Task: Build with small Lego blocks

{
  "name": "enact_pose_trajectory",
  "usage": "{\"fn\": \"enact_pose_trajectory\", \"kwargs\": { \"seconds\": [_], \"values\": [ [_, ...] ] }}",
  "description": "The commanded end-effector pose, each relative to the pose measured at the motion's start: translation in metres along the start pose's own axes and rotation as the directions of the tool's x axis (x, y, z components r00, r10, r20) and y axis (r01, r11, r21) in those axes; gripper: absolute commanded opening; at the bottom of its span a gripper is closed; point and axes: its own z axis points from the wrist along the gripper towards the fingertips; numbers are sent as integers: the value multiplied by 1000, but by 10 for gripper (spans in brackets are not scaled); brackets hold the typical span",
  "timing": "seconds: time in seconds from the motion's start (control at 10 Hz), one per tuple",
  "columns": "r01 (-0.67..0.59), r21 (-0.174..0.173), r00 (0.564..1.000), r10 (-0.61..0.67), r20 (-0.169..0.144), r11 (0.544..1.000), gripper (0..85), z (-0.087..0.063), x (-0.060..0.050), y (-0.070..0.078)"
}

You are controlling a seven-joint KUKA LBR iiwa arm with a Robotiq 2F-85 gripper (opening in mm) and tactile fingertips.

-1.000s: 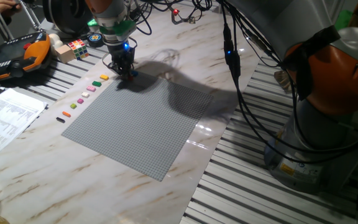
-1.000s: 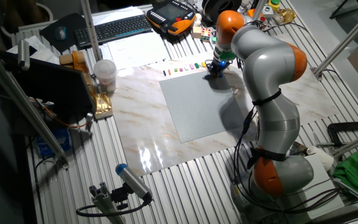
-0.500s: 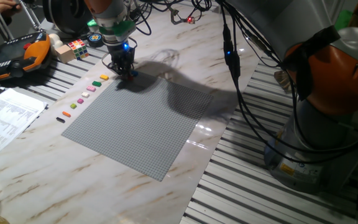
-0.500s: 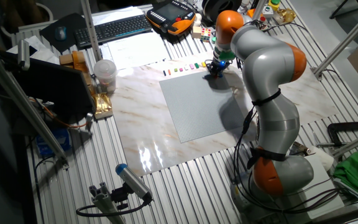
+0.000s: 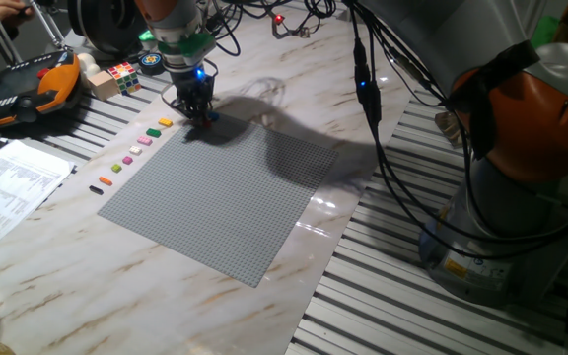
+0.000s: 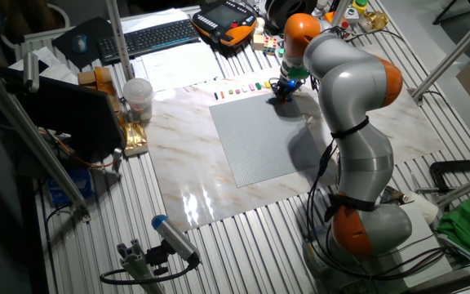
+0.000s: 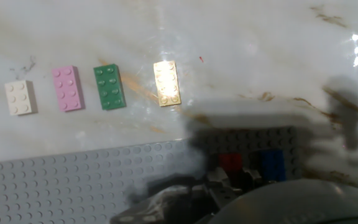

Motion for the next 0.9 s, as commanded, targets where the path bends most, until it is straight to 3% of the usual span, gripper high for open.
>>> {"fn": "enact_pose_trajectory", "kwargs": {
  "seconds": [0.0,0.8],
  "values": [
    [1,1,1000,-1,0,1000,7,0,0,1],
    [2,16,1000,-2,5,1000,7,1,1,3]
  ]
}}
